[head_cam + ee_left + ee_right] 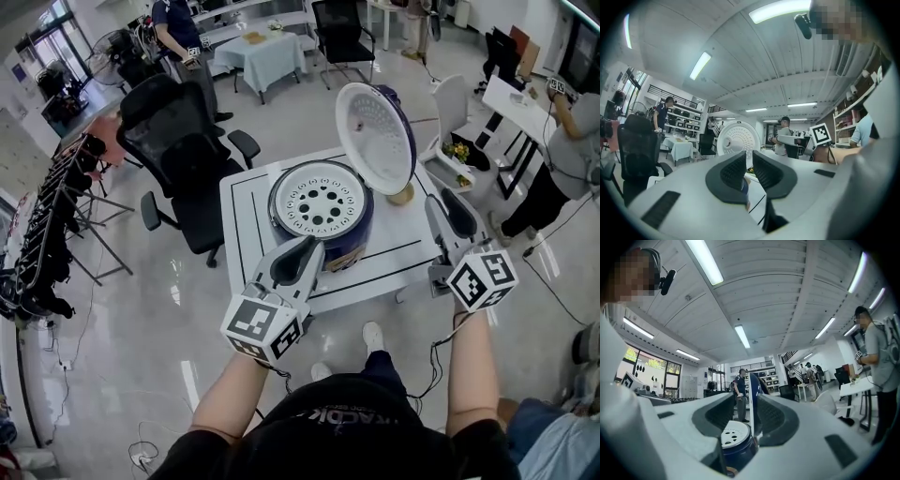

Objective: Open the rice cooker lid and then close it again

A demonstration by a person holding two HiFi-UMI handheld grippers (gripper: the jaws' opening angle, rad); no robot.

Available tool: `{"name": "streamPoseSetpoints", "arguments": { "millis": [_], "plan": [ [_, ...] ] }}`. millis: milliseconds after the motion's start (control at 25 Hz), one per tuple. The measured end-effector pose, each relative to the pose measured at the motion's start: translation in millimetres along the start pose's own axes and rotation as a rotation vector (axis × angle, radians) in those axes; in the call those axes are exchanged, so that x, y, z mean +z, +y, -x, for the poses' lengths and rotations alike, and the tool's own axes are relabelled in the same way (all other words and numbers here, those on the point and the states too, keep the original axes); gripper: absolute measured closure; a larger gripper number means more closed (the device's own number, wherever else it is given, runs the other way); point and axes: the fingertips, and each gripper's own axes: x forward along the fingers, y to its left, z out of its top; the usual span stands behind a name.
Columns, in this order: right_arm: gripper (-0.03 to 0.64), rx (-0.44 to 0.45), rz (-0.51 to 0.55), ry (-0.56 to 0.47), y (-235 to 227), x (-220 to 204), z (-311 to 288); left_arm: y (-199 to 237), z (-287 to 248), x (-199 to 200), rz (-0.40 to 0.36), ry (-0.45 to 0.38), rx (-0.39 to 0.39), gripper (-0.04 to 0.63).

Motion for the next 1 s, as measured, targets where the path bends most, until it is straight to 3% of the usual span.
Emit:
{"name": "streamPoseSetpoints", "arguments": {
  "millis": [560, 1000],
  "plan": [
    [0.463, 0.071, -0.02, 0.036, -77.7, -5.4, -65.9, 7.6, -71.1, 6.3, -0.011, -0.008, 0.101, 0.549],
    [0.463, 0.178, -0.053, 0.092, -111.6, -38.1, -133.8, 24.0, -115.2, -3.3, -0.028, 0.017, 0.199, 0.549]
  ]
}}
